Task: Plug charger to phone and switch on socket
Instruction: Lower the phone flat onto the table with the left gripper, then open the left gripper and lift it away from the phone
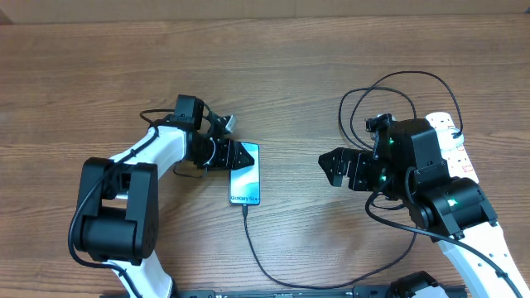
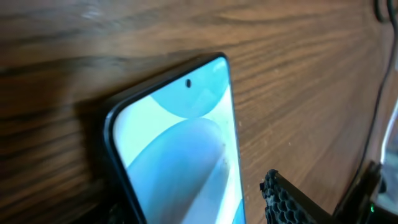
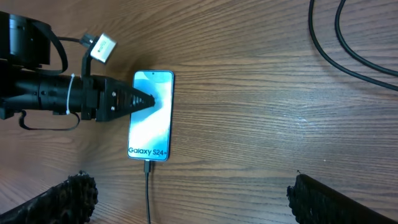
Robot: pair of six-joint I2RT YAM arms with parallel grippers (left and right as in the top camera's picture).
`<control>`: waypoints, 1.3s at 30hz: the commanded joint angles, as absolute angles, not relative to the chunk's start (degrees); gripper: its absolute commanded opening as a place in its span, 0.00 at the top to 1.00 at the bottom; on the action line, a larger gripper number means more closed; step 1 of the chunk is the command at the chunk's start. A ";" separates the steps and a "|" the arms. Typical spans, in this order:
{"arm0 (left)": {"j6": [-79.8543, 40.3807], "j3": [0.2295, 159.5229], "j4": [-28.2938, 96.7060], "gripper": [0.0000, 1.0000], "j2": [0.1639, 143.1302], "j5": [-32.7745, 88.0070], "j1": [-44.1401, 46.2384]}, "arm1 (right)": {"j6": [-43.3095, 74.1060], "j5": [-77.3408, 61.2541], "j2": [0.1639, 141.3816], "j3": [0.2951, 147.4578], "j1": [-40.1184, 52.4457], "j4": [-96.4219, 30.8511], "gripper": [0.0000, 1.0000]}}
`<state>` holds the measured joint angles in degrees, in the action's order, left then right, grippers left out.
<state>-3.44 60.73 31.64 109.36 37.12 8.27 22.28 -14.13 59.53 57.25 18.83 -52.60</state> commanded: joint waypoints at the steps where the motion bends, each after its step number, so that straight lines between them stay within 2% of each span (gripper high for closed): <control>1: -6.92 60.71 31.40 0.44 109.93 27.00 8.27 | 22.35 -13.72 59.51 58.57 18.63 -52.38 0.00; 10: -12.27 60.71 29.52 0.44 109.93 24.27 8.29 | 22.35 -13.72 59.51 58.57 18.61 -52.12 0.00; 21: -15.88 60.71 20.64 0.42 109.93 39.92 8.34 | 22.35 -13.72 59.51 58.57 18.61 -51.99 0.00; 28: -15.90 61.69 22.06 0.43 109.93 40.03 5.93 | 22.35 -13.69 59.51 58.57 18.61 -51.96 0.00; 30: -15.57 64.64 26.65 0.38 109.75 40.05 3.60 | 22.35 -13.69 59.51 58.57 18.61 -51.90 0.00; 31: -12.14 68.36 33.12 0.35 108.99 40.03 1.93 | 22.35 -13.67 59.51 58.57 18.61 -51.64 0.00; 32: -7.42 72.18 39.79 0.26 107.92 39.62 1.02 | 22.35 -13.47 59.51 58.57 18.61 -51.51 0.01; 33: -5.45 75.05 44.38 0.19 107.00 38.39 0.64 | 22.33 -13.15 59.51 58.57 18.61 -51.42 0.07; 34: -3.42 80.01 52.10 0.17 104.95 34.76 0.38 | 22.35 -11.44 59.51 58.57 18.61 -51.37 0.29; 36: -2.07 87.07 61.71 0.16 100.36 27.99 0.56 | 22.37 -8.75 59.51 58.57 18.61 -51.42 0.54; 37: -2.07 88.99 63.83 0.17 98.39 25.96 0.80 | 22.44 -7.84 59.51 58.57 18.61 -51.57 0.60; 38: -2.11 91.94 66.26 0.18 93.69 22.31 1.39 | 23.94 -5.67 59.48 58.57 18.61 -52.27 0.75; 39: -2.20 92.82 66.50 0.20 90.35 21.12 1.87 | 26.59 -3.07 59.51 58.57 18.59 -53.28 0.83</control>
